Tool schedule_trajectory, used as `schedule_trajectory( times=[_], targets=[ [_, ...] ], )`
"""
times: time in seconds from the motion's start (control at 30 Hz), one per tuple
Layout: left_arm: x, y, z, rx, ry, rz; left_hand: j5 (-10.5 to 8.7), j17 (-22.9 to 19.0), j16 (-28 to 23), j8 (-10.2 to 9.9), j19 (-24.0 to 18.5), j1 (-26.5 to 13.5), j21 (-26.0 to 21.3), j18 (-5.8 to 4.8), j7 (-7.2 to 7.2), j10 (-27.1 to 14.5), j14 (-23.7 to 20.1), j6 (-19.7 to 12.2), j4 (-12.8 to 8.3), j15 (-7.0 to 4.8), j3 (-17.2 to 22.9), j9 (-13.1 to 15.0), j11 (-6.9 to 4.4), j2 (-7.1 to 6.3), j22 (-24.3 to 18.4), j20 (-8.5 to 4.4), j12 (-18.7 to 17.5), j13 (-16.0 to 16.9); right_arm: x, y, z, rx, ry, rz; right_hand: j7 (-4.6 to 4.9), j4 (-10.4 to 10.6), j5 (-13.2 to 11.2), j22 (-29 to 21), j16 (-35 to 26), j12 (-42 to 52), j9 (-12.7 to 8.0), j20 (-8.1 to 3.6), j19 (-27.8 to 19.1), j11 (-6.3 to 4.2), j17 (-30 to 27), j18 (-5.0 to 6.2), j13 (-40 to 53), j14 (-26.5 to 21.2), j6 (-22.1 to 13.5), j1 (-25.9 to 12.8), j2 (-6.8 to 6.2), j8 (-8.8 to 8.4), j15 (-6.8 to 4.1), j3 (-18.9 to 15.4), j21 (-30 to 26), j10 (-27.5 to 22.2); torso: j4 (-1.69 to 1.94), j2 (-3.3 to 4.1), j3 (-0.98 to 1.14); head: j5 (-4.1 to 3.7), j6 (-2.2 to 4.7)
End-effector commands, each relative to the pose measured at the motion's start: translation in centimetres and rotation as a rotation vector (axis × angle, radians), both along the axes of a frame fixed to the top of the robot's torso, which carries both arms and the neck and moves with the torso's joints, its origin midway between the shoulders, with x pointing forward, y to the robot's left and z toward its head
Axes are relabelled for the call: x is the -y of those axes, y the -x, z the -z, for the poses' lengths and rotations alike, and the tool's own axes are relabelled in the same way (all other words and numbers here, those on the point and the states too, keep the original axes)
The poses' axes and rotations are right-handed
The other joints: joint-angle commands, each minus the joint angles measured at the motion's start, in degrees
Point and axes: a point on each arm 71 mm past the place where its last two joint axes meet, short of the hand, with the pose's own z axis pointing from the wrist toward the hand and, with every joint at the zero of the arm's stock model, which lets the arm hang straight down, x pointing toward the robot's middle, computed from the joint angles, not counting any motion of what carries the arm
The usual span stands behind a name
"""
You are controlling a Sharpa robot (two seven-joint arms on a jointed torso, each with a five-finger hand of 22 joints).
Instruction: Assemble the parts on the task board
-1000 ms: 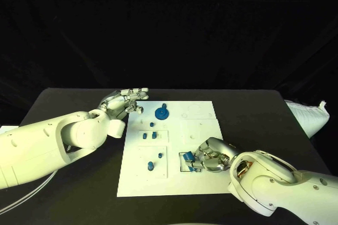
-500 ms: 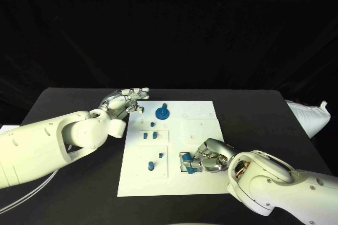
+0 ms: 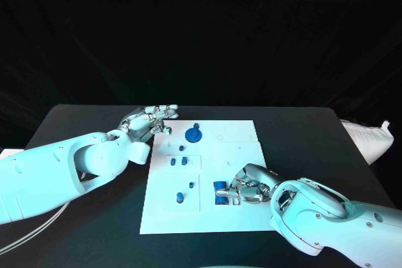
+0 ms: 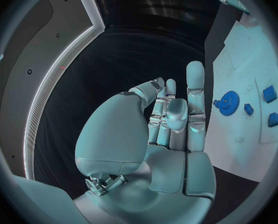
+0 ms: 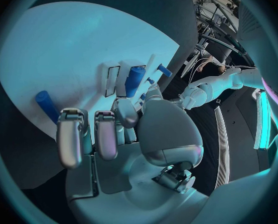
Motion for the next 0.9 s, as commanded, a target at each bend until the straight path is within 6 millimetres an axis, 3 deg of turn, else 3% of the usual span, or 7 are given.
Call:
schedule_trajectory(
  times=[0.03, 0.1, 0.23, 0.43, 0.77, 0.9],
  targets=[
    [0.2, 0.1, -0.1, 0.003, 0.014, 0.017, 0.12, -0.1, -0.19, 0.19, -0.37, -0.55, -0.24, 0.63, -0.13, -0.38, -0.33, 0.09, -0.09, -0.06, -0.34, 0.05, 0.16, 0.13, -0.07, -0.04, 0.2, 0.08, -0.1, 0.1, -0.3, 0.036, 0.007, -0.012, 0.08, 0.01, -0.23, 6.98, -0.17, -0.27, 0.1, -0.2, 2.38, 0.04, 6.77, -0.86, -0.06, 4.6, -0.32, -0.39, -0.15, -0.26, -0.41, -0.19, -0.25, -0.42, 0.0, 0.0, 0.07, -0.09, -0.01],
    [0.2, 0.1, -0.1, 0.003, 0.014, 0.017, 0.12, -0.1, -0.19, 0.19, -0.37, -0.55, -0.24, 0.63, -0.13, -0.38, -0.33, 0.09, -0.09, -0.06, -0.34, 0.05, 0.16, 0.13, -0.07, -0.04, 0.2, 0.08, -0.2, 0.2, -0.4, 0.044, 0.002, -0.017, 0.03, -0.26, 0.49, 7.06, -0.1, -0.28, 0.41, -0.24, 2.42, -0.03, 6.9, -0.88, 0.08, 4.63, -0.3, 1.47, -0.02, -0.16, -0.43, 0.45, -0.2, -0.28, 0.01, 0.0, 0.06, -0.1, 0.0],
    [0.1, 0.1, -0.1, 0.003, 0.014, 0.017, 0.12, -0.1, -0.19, 0.19, -0.37, -0.55, -0.24, 0.63, -0.13, -0.38, -0.33, 0.09, -0.09, -0.06, -0.34, 0.05, 0.16, 0.13, -0.07, -0.04, 0.2, 0.08, -0.2, 0.3, -0.6, 0.059, 0.006, -0.029, -0.08, -3.93, 2.98, 7.38, 0.12, -0.46, 0.93, -0.35, 2.57, -0.17, 7.3, -0.95, 0.18, 4.71, -0.19, 8.55, 0.53, 0.09, -0.6, 2.38, 0.02, -0.13, -0.06, 0.01, 0.07, -0.03, -0.07],
    [0.2, 0.1, -0.1, 0.002, 0.015, 0.019, 0.12, -0.1, -0.19, 0.19, -0.37, -0.55, -0.24, 0.63, -0.13, -0.38, -0.33, 0.09, -0.09, -0.06, -0.34, 0.05, 0.16, 0.13, -0.07, -0.04, 0.2, 0.08, -0.2, 0.3, -0.7, 0.075, 0.028, -0.039, -0.49, -7.69, 1.1, 7.69, 0.37, 0.11, 1.64, -0.56, 2.7, -0.54, 7.78, -1.03, 0.78, 4.79, 0.65, 14.39, 1.04, 0.82, -0.88, 4.28, 0.24, 0.09, 0.0, -0.06, 0.02, -0.15, -0.11],
    [0.2, 0.1, -0.1, 0.002, 0.014, 0.019, 0.12, -0.1, -0.19, 0.19, -0.37, -0.55, -0.24, 0.63, -0.13, -0.38, -0.33, 0.09, -0.09, -0.06, -0.34, 0.05, 0.16, 0.13, -0.07, -0.04, 0.2, 0.08, 0.3, 0.2, -0.8, 0.102, 0.051, -0.033, -0.64, -9.4, -0.02, 7.89, 0.52, 0.02, 1.94, -0.71, 2.78, -0.69, 8.07, -1.09, 0.93, 4.83, 0.63, 16.6, 1.45, 0.91, -1.0, 5.42, 0.37, 0.16, -0.08, -0.06, 0.02, -0.42, -0.06],
    [0.1, 0.0, -0.1, 0.002, 0.013, 0.016, 0.12, -0.1, -0.19, 0.19, -0.37, -0.55, -0.24, 0.63, -0.13, -0.38, -0.33, 0.09, -0.09, -0.06, -0.34, 0.05, 0.16, 0.13, -0.07, -0.04, 0.2, 0.08, 0.8, 0.1, -0.8, 0.115, 0.062, -0.026, -0.66, -9.57, 0.01, 7.91, 0.53, 0.06, 1.96, -0.73, 2.79, -0.71, 8.09, -1.09, 0.98, 4.83, 0.63, 16.8, 1.53, 0.91, -1.02, 5.58, 0.38, 0.18, -0.27, -0.07, 0.07, -0.54, 0.08]
  ],
)
